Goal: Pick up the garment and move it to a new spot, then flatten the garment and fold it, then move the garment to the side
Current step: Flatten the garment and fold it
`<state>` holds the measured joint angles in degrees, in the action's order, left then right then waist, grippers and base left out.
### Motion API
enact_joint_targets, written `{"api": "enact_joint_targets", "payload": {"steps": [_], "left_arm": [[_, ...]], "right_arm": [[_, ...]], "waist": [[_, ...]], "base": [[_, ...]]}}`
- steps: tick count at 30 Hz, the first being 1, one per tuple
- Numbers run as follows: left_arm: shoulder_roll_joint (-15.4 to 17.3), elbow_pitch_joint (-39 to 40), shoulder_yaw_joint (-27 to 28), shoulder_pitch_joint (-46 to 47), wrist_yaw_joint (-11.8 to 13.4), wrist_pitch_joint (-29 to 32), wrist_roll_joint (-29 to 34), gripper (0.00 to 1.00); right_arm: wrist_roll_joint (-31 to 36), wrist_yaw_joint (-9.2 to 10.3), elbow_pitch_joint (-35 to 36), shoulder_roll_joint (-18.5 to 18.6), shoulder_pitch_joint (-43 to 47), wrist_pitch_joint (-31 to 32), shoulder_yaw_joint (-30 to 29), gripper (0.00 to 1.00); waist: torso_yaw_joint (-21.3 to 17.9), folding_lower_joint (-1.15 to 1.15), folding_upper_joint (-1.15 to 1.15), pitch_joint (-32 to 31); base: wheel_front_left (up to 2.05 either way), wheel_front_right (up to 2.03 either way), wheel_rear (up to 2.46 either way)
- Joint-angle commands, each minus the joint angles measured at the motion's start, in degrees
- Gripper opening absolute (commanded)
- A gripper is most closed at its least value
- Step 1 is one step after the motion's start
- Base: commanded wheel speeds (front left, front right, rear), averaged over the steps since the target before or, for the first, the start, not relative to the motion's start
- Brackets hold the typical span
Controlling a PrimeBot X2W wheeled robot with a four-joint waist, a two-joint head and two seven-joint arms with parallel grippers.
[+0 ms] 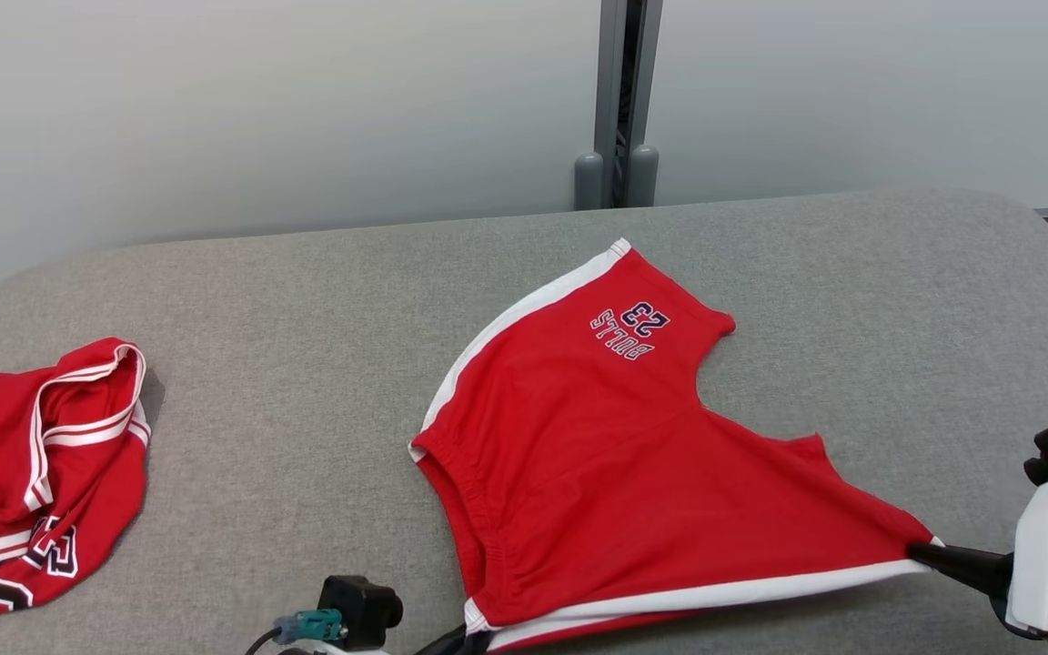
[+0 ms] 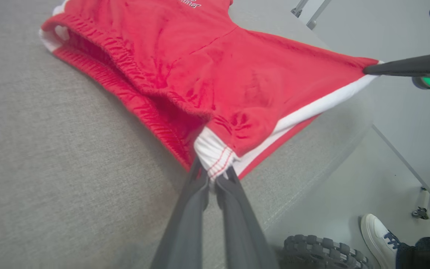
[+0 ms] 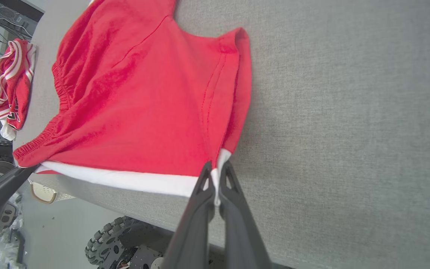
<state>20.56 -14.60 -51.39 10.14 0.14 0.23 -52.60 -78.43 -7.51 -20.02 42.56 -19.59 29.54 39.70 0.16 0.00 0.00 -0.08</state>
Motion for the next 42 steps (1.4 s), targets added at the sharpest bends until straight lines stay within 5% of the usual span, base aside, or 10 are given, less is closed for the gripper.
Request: {"api": "enact_joint_targets", "payload": {"steps": [1,8,25,42], "left_arm": [[1.16,1.61,0.12,-0.75,0.73,0.50,-0.31,0.00],[2.82,8.15,0.74,-0.75,2.88,2.70,-1.14,0.00],[1.18,15.08,6.63,7.39,-0.54,13.33,-14.71,0.00],[-7.51,5.36,13.58,17.82,-2.72,8.43,-19.12,0.00]], "right_arm": [[-0.11,0.04,0.79,1.15,0.91,0.49,-0.90,0.00],[2.68,0.04,4.16,1.53,1.13,1.19,-4.97,0.00],[11.63,0.03,3.98,-6.35,-12.20,10.80,-18.41,0.00],[27.38,0.03,-4.62,-14.95,-28.75,15.67,-26.35,0.00]], "waist": [[-0.05,0.00,0.00,0.25],[0.47,0.00,0.00,2.05],[6.04,0.00,0.00,11.15],[12.23,0.00,0.00,19.59]], "base": [[0.00,0.00,0.00],[0.00,0.00,0.00],[0.00,0.00,0.00],[0.00,0.00,0.00]]}}
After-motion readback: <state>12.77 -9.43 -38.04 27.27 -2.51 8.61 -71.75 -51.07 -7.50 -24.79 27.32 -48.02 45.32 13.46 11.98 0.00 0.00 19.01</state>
